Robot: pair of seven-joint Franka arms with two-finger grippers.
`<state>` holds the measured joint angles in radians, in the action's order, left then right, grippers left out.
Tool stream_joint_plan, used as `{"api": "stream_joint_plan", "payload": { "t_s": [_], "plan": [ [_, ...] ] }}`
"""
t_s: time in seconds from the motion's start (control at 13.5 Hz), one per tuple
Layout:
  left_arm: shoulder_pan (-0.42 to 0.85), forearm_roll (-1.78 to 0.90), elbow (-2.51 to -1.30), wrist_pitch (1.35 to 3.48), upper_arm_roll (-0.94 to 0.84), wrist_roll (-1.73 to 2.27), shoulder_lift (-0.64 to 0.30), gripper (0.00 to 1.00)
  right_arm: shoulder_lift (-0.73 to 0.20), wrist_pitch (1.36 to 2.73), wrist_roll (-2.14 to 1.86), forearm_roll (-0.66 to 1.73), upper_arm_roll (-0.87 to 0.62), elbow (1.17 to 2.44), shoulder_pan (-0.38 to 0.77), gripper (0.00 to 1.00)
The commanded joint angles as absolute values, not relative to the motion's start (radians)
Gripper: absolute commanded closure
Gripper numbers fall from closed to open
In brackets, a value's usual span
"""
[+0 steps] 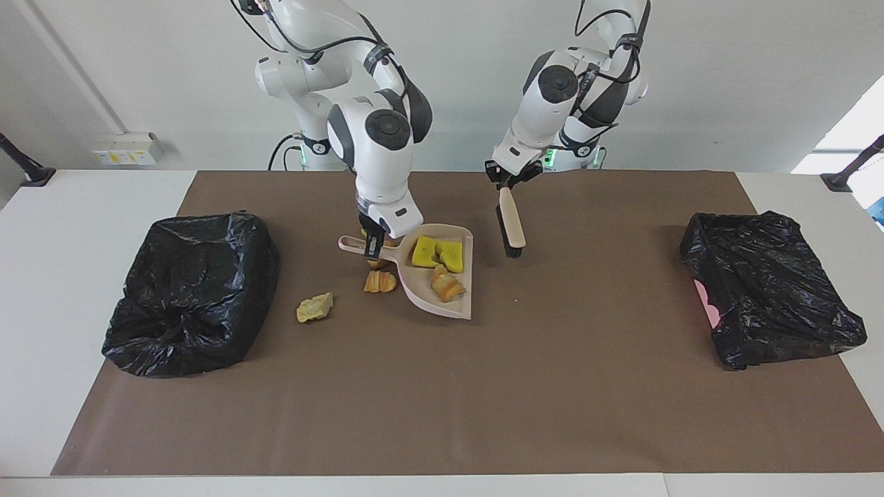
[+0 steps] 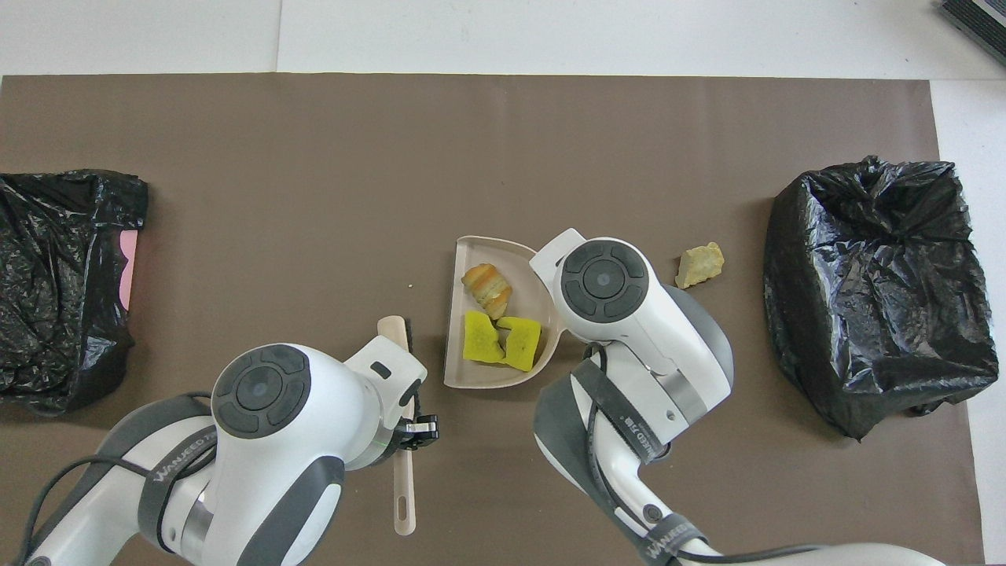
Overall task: Sweep and dump trash in bin
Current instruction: 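Carry the dustpan to the black bag with the right gripper and tip it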
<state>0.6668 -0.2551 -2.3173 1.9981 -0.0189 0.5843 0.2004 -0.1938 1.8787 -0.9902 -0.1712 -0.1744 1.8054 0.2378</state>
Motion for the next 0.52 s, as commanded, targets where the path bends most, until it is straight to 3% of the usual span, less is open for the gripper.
{"api": "stream_joint_plan", "payload": {
  "t_s": [0.0,0.45],
  "plan": [
    [0.759,-0.245,-2.382,2.115,-0.012,0.650,0.218,1.00,-0.164,1.821,-1.133,-0.130,-0.183,1.772,0.160,1.00],
    [0.896,-0.245,-2.379,2.278,-0.012,0.799,0.101,1.00,-0.153,1.674,-1.489,-0.140,-0.178,1.675,-0.026,1.00]
  ]
}}
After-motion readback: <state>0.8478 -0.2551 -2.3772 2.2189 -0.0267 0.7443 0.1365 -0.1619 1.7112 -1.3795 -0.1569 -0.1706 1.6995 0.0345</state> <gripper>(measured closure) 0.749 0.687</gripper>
